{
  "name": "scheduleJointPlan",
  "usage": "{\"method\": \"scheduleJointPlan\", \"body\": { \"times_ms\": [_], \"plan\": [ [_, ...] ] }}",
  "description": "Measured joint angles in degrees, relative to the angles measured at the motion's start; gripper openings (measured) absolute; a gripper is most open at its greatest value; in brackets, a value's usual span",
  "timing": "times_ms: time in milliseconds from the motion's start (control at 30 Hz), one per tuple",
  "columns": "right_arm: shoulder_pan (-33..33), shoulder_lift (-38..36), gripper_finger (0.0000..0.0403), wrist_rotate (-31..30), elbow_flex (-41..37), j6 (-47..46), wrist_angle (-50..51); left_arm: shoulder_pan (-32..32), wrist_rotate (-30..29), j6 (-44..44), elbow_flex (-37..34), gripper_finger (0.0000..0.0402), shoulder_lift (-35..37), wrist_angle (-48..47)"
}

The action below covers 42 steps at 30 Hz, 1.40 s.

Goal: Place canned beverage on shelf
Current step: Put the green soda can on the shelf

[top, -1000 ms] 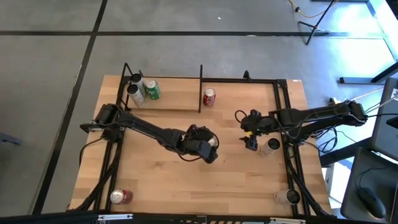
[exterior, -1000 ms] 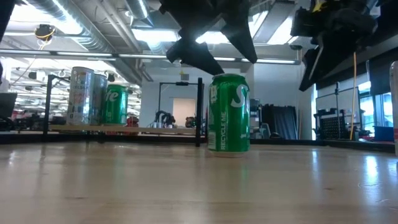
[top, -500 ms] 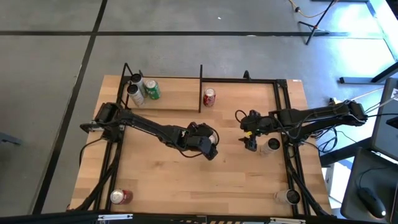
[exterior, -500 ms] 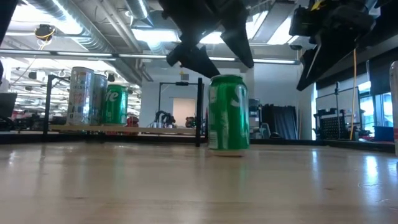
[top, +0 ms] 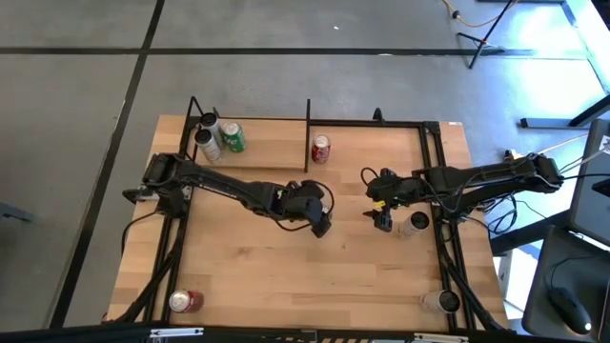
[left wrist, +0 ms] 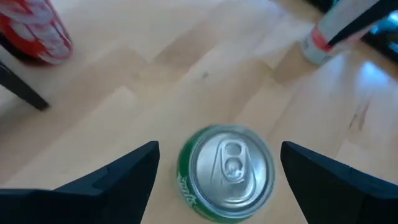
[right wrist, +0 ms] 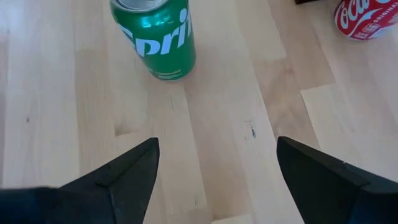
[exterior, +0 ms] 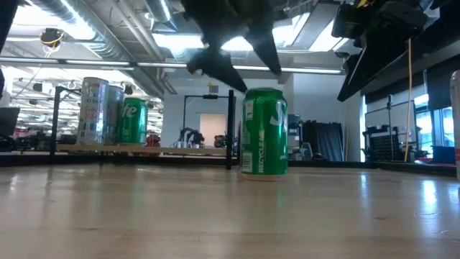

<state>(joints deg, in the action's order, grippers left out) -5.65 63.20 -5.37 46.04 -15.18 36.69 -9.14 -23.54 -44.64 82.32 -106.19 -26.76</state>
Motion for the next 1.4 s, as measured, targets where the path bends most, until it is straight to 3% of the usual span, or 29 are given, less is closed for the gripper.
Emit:
{"method": "scheduleJointPlan", "body": {
  "times_ms": [833,1133,1400],
  "plan": [
    [0.04,0.02,0.0315,0.00,0.02,0.02,-0.64,0.42,5.44,-1.79,0.10,0.0332,-5.86,3.56],
    [0.02,0.02,0.0315,0.00,0.02,-0.98,-0.64,0.65,6.90,2.73,0.10,0.0260,-4.52,1.51],
    [0.00,0.02,0.0315,0.90,0.02,-1.27,-3.18,0.54,14.28,8.94,-0.08,0.0259,2.54,-5.83]
  ]
}}
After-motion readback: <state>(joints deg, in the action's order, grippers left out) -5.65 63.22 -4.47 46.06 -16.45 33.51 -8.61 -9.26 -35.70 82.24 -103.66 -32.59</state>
